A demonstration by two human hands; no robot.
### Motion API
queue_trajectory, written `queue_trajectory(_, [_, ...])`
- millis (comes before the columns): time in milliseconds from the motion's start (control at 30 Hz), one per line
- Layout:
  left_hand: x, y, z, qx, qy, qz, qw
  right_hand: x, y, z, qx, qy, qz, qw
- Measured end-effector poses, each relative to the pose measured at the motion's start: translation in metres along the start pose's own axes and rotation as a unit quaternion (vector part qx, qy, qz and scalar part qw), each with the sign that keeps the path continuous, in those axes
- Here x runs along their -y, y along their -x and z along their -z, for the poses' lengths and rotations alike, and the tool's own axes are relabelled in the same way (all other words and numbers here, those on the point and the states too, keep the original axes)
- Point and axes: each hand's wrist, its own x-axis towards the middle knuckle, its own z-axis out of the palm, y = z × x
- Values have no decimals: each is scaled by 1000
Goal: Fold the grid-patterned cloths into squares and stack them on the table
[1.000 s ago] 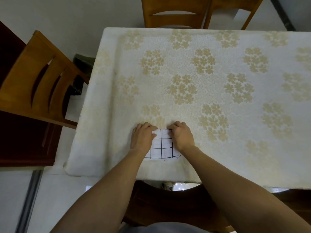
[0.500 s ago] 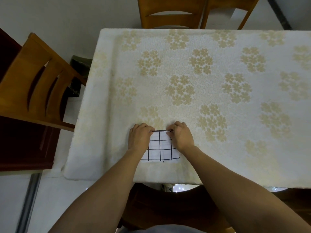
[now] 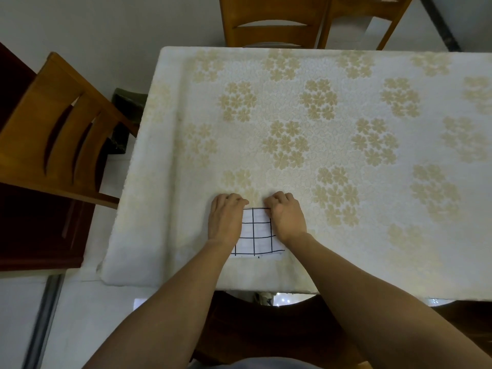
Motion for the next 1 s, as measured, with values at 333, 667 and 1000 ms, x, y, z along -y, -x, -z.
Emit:
queue_trajectory(333, [-4,35,-30,139,-24,-37,989,10,50,-25,133,47,7,990])
queue_trajectory(667, [25,48,-21,116,-56,13,992,-8,53,-2,206,87,-37,974])
queue_trajectory(1000, [-1,25,112,-14,-14,32,999,39,15,111,8,13,75,997])
